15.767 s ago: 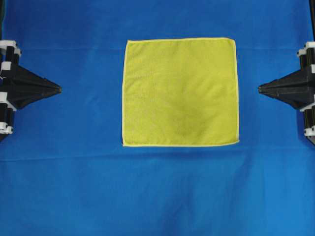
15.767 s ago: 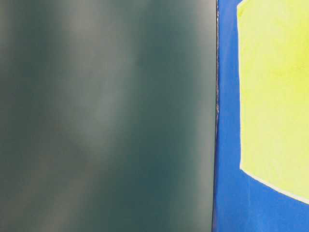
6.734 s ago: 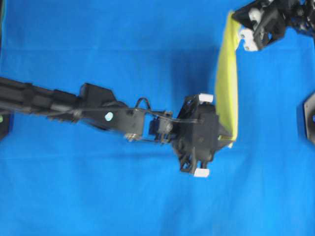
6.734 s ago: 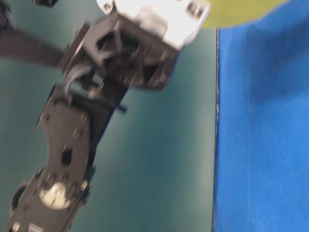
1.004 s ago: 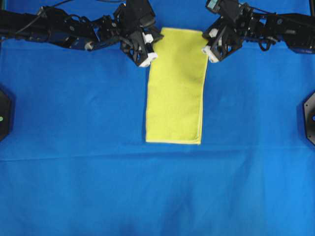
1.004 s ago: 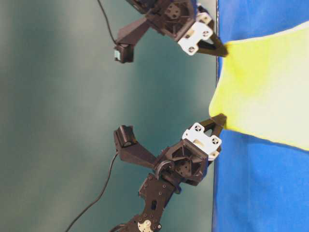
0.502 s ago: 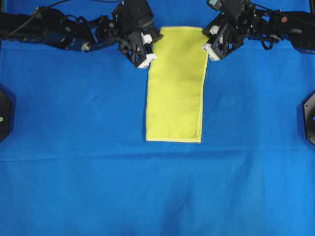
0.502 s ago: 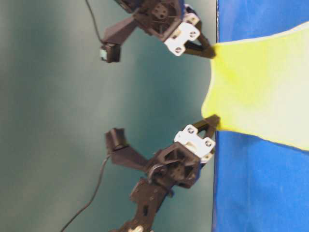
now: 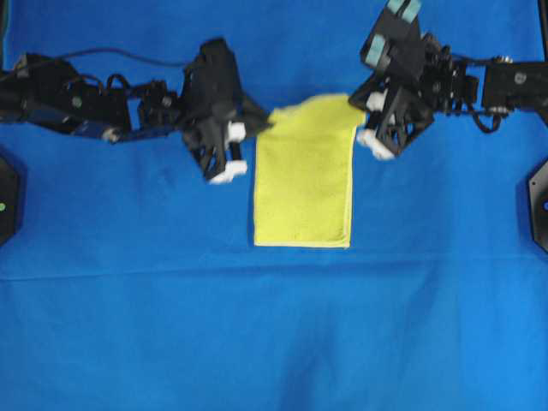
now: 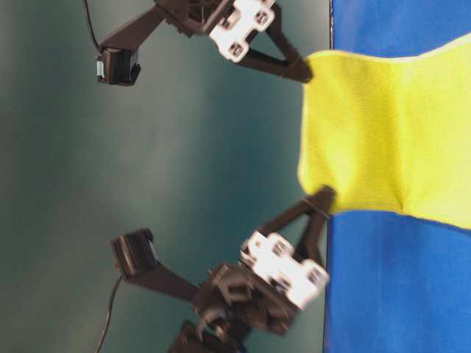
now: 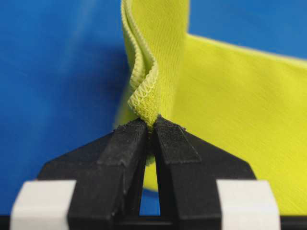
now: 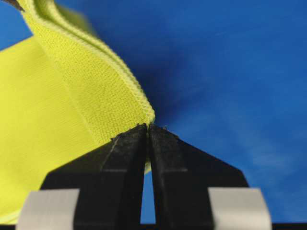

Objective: Fold the yellow towel.
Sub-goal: 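Fold the top end down over the bottom half with both grippers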

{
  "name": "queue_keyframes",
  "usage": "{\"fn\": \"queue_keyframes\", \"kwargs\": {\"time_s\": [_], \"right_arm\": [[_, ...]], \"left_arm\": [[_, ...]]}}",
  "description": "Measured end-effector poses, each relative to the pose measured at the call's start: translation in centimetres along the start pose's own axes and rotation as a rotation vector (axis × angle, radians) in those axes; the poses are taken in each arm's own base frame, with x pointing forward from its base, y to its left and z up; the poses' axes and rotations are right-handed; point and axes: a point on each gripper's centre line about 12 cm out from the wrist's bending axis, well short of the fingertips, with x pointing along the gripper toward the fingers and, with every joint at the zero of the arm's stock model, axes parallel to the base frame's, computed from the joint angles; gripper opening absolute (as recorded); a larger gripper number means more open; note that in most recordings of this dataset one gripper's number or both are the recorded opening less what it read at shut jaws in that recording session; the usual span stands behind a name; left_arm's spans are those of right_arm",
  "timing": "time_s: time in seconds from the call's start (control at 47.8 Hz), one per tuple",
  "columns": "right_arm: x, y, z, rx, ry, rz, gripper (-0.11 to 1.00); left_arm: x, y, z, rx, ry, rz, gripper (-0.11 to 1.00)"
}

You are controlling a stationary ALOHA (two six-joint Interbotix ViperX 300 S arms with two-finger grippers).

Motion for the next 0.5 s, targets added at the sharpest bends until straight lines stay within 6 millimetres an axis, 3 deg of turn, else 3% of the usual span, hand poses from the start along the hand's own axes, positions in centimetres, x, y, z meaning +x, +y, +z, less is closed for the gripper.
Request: {"fn": "queue_keyframes", "kwargs": {"time_s": [0.23,0.502], "right_arm": [[-0.4,4.4,-1.6,-0.047,0.039,0.085,0.03],[1.2,7.3,-4.5,-0.068,0.134,0.123,0.03]], "left_arm": [[-1.0,-5.2,-1.6,0.048,0.043,-0.120,0.04],[0.1,-8.1,-4.2,0.078,0.095,-0.182,0.04]]}}
